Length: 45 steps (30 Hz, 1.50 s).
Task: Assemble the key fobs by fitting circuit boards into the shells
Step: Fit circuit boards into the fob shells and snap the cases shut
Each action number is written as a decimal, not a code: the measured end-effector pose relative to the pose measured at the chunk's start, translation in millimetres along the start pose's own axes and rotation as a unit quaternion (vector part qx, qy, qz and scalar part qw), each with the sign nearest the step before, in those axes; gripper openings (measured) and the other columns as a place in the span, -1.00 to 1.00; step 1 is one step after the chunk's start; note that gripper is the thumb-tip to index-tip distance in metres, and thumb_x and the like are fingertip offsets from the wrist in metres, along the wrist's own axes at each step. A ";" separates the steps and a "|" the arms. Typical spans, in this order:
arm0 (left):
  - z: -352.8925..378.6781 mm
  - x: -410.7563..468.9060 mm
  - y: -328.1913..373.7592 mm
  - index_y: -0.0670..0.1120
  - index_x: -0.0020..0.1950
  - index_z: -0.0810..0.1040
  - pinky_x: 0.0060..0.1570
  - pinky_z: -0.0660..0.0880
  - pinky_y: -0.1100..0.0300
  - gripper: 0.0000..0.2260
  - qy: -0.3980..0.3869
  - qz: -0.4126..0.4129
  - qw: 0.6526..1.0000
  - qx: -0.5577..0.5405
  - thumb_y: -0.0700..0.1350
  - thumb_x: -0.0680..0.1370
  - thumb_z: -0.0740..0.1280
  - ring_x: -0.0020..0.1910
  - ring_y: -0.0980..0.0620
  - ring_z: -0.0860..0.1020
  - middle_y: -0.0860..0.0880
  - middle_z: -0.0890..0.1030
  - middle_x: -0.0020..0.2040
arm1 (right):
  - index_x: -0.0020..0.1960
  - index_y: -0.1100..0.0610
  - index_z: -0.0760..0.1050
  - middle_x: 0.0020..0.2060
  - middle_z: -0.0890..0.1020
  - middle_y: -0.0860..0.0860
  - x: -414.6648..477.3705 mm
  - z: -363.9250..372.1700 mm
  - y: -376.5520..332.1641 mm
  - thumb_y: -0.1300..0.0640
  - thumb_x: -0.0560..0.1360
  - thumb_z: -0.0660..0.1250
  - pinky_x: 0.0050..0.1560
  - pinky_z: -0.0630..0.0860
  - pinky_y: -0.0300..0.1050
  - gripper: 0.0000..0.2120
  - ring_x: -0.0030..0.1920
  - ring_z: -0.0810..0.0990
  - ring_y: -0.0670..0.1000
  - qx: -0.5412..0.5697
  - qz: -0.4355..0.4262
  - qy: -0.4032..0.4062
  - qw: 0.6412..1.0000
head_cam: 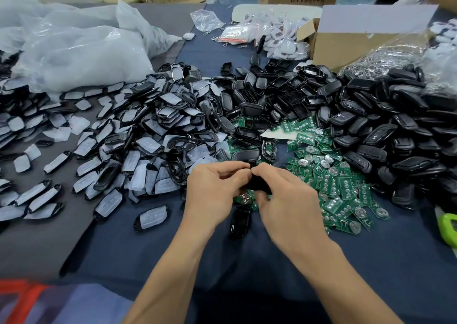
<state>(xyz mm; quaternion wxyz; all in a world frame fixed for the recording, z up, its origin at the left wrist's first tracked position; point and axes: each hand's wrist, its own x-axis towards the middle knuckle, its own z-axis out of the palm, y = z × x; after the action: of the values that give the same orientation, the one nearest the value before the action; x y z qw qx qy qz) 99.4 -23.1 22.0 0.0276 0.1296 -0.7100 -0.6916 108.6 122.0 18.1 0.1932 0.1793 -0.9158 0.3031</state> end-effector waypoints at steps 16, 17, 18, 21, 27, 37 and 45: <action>3.3 -0.6 5.4 0.09 -0.13 0.78 -0.11 0.67 0.16 -0.75 -0.015 0.023 1.000 -0.009 -0.25 0.58 0.47 -0.16 0.01 0.71 -0.02 0.77 -0.17 | -0.11 -0.24 0.75 -0.27 0.76 0.03 29.2 -22.2 19.3 0.04 0.36 0.48 -0.06 0.72 0.10 -0.80 -0.19 0.74 0.20 0.360 0.268 -0.151 0.881; 1.0 0.0 6.5 0.07 -0.14 0.78 -0.11 0.67 0.15 -0.75 -0.023 0.016 1.000 -0.002 -0.27 0.58 0.46 -0.15 -0.01 0.71 -0.04 0.76 -0.19 | -0.11 -0.28 0.74 -0.28 0.76 -0.01 29.0 -22.2 19.9 0.03 0.37 0.49 -0.11 0.71 0.02 -0.79 -0.22 0.74 0.15 0.344 0.254 -0.162 0.889; -2.3 2.1 6.5 0.06 -0.14 0.78 -0.10 0.67 0.13 -0.76 -0.037 0.025 0.999 0.030 -0.27 0.57 0.47 -0.16 -0.04 0.71 -0.06 0.76 -0.20 | -0.12 -0.34 0.72 -0.29 0.76 -0.07 28.5 -23.2 21.2 0.02 0.38 0.49 -0.17 0.67 -0.06 -0.77 -0.27 0.72 0.06 0.307 0.236 -0.189 0.902; -7.9 3.5 10.7 0.10 -0.11 0.78 -0.17 0.55 0.15 -0.89 -0.090 0.093 0.968 0.215 -0.10 0.53 0.49 -0.29 0.13 0.61 0.03 0.72 -0.28 | -0.11 -0.30 0.72 -0.30 0.74 -0.17 26.6 -27.3 23.9 0.12 0.42 0.53 -0.18 0.64 -0.11 -0.73 -0.30 0.69 -0.13 0.216 0.208 -0.247 0.922; 16.9 1.4 9.3 -0.05 -0.04 0.76 -0.17 0.58 0.24 -0.81 -0.065 0.022 0.997 -0.027 0.04 0.60 0.42 -0.21 0.12 0.61 0.04 0.71 -0.17 | -0.24 0.14 0.76 -0.37 0.68 0.12 19.7 -14.9 8.8 0.39 0.51 0.44 -0.34 0.53 -0.22 -0.75 -0.40 0.59 -0.01 0.524 0.371 -0.082 0.763; 46.9 -4.4 21.4 -0.16 -0.22 0.75 -0.32 0.61 0.20 -0.57 0.071 -0.107 0.967 -0.219 0.00 0.72 0.27 -0.22 -0.05 0.74 -0.21 0.76 -0.15 | -0.12 0.23 0.76 -0.27 0.73 0.14 7.5 13.7 -17.3 0.36 0.53 0.44 -0.26 0.57 -0.17 -0.86 -0.28 0.59 0.02 0.566 0.402 0.003 0.720; 41.2 0.4 14.9 -0.01 -0.17 0.78 -0.38 0.57 0.19 -0.57 0.048 -0.065 0.988 -0.131 0.12 0.71 0.24 -0.17 -0.06 0.75 -0.10 0.78 -0.12 | -0.09 0.26 0.74 -0.27 0.71 0.13 8.4 15.7 -13.2 0.36 0.55 0.40 -0.30 0.58 -0.21 -0.86 -0.33 0.59 -0.01 0.604 0.407 -0.018 0.685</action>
<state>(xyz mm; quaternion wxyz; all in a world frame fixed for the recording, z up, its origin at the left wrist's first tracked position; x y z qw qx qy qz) 87.9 17.2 35.0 0.0332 0.2037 -0.6013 -0.7719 103.4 100.5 16.7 -0.1156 -0.1274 -0.5207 0.8363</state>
